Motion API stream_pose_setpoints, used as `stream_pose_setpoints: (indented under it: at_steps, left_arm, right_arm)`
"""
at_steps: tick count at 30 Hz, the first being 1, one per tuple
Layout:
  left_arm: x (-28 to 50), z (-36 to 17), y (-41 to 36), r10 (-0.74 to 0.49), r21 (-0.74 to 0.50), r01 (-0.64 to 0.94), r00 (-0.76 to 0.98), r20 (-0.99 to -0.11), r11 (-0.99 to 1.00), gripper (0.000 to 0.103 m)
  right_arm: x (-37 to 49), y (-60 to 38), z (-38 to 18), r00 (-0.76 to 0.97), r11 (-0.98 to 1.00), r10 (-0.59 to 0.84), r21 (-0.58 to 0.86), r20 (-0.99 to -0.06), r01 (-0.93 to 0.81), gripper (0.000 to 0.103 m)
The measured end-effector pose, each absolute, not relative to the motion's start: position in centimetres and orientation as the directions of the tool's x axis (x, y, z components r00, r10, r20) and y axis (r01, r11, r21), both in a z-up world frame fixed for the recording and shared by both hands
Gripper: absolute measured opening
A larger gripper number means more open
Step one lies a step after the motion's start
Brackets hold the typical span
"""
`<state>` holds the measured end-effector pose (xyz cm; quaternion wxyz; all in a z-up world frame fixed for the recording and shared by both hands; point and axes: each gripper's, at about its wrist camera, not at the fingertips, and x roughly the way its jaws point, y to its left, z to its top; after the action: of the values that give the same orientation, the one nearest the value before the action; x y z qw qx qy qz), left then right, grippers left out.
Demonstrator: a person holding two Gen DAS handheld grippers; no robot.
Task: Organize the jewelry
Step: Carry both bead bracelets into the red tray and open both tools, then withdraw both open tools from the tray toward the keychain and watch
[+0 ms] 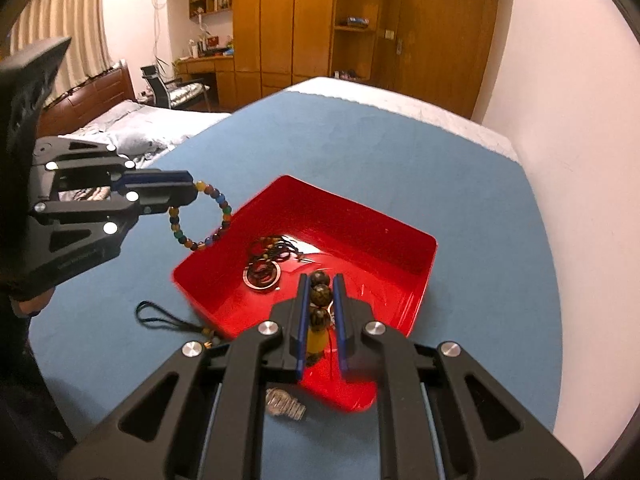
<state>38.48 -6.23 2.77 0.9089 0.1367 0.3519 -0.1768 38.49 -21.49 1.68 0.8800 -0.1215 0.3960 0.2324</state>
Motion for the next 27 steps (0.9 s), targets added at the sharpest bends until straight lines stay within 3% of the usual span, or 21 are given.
stream_pose_setpoints:
  at_steps: [16,18,20,27]
  left_arm:
    - [46.8,-9.1,-8.3,-0.204,0.058,0.442,0.521,-0.829,0.895,0.009]
    - [46.7,-9.5,-8.1,-0.205,0.056,0.443,0.52,-0.829,0.895,0.017]
    - [46.4,-9.5,-7.8,-0.209,0.054,0.44,0.528,-0.823,0.897,0.039]
    - [43.2,-7.5,-6.0,-0.203,0.083,0.427,0.58,-0.789,0.9,0.043]
  right_arm:
    - [45.1,-20.9,-7.8,0.436,0.882,0.255,0.024,-0.863,-0.47,0.014]
    - [44.9,-21.1,-8.2,0.436,0.883,0.248,0.017,-0.865,-0.468,0.018]
    - [44.6,-21.5,-8.1,0.448,0.887,0.247,0.014,-0.859,-0.462,0.025]
    - [41.1,-23.5,-5.4,0.525,0.895,0.27,0.009,-0.807,-0.447,0.031]
